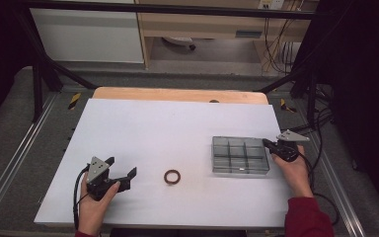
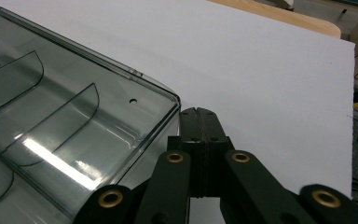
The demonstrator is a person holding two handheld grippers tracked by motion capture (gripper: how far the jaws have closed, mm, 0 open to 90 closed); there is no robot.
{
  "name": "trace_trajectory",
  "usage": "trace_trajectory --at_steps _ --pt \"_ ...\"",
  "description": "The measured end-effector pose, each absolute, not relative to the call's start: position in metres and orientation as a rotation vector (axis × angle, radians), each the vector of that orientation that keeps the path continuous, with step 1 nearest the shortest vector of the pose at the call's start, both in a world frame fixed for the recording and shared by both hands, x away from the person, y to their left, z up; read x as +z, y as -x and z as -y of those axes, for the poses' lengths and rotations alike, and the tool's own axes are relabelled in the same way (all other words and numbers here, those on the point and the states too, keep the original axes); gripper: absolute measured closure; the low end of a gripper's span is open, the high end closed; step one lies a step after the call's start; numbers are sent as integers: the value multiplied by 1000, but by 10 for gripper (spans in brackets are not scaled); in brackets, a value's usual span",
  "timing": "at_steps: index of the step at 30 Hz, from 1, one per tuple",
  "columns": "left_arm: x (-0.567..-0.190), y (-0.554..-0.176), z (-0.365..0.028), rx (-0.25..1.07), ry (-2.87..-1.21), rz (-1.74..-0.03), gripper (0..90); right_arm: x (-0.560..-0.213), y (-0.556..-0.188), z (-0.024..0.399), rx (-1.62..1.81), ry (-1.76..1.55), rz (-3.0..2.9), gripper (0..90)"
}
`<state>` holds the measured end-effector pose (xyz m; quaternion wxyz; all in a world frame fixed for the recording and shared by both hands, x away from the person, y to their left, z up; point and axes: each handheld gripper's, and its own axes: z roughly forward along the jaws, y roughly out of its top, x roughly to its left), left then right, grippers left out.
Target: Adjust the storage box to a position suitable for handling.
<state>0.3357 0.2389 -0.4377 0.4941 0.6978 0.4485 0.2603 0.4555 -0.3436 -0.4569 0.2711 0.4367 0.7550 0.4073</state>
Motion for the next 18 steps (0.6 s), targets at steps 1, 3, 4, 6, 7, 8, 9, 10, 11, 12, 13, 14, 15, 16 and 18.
trace_trajectory --at_steps 1,3,4,6,7,8,9,10,11,12,13,14,15,16,18 --pt "-438 -336 -239 630 -1692 -1088 74 -457 -455 344 1096 -1174 -2035 900" --pt "-438 -336 -239 629 -1692 -1088 74 -457 -456 344 1100 -1174 -2037 900" --pt "-438 -336 -239 628 -1692 -1088 74 -457 -456 344 1100 -1176 -2037 900" --pt "-438 -336 -239 629 -1693 -1088 74 -457 -456 344 1099 -1177 -2039 900" --pt "-438 -336 -239 629 -1693 -1088 74 -457 -456 344 1099 -1176 -2038 900" --pt "-438 -336 -239 628 -1692 -1089 74 -457 -456 344 1099 -1180 -2038 900" --pt "-438 -336 -239 630 -1694 -1089 74 -457 -457 344 1096 -1178 -2040 900" --pt "-438 -336 -239 628 -1693 -1089 74 -457 -457 344 1093 -1176 -2041 900" --pt "-438 -336 -239 629 -1694 -1089 74 -457 -458 344 1091 -1177 -2040 900" --pt "-438 -336 -239 630 -1695 -1090 74 -457 -458 344 1091 -1181 -2043 900" --pt "-438 -336 -239 630 -1695 -1091 74 -457 -459 344 1095 -1181 -2042 900" --pt "-438 -336 -239 627 -1696 -1092 74 -457 -459 344 1100 -1182 -2042 900" --pt "-439 -336 -239 626 -1697 -1093 74 -457 -460 344 1102 -1179 -2042 900" --pt "-439 -336 -238 624 -1694 -1094 74 -457 -462 344 1114 -1182 -2040 900" --pt "-439 -336 -238 623 -1698 -1093 74 -457 -463 344 1116 -1180 -2038 900"
